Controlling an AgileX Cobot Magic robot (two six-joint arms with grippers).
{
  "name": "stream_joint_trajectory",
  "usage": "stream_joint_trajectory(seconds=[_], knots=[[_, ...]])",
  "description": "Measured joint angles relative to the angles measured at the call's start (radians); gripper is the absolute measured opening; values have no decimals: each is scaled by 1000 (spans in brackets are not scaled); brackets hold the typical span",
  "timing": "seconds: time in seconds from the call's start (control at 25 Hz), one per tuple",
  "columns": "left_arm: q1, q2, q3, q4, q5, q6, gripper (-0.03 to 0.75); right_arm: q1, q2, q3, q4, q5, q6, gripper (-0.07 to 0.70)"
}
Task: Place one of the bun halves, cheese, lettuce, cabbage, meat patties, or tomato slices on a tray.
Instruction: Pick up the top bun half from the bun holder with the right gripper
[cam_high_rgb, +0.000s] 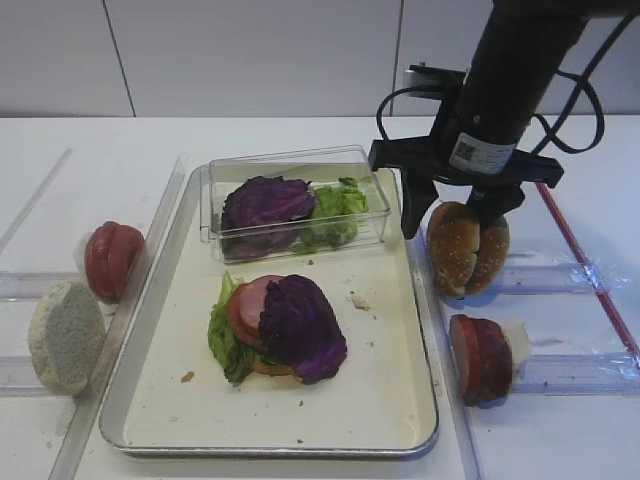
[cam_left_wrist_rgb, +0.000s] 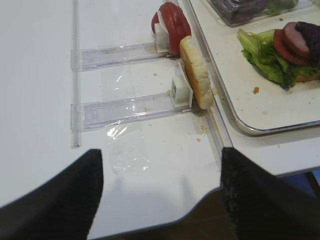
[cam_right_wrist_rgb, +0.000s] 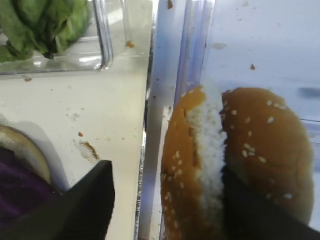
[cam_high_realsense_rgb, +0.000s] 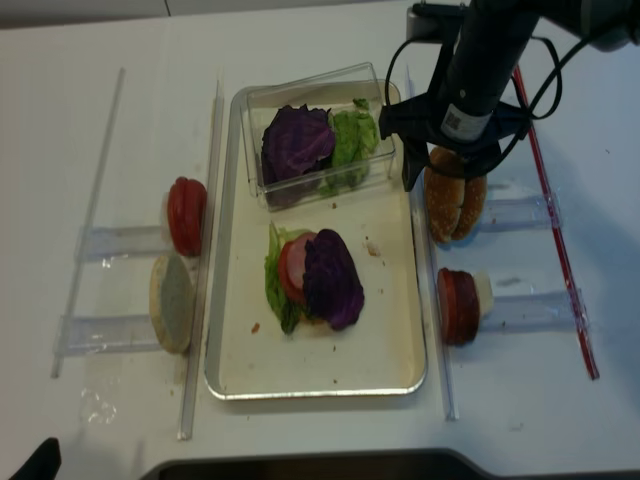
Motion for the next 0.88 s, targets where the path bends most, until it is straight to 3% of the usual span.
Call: stream_joint_trajectory(seconds=[0.4, 0.88], knots=[[0, 0, 0, 0, 0, 0, 472, 0, 4, 0, -12, 17, 0, 166], [0, 0, 0, 6, 0, 0, 472, 0, 12, -50, -19, 67, 0, 129]])
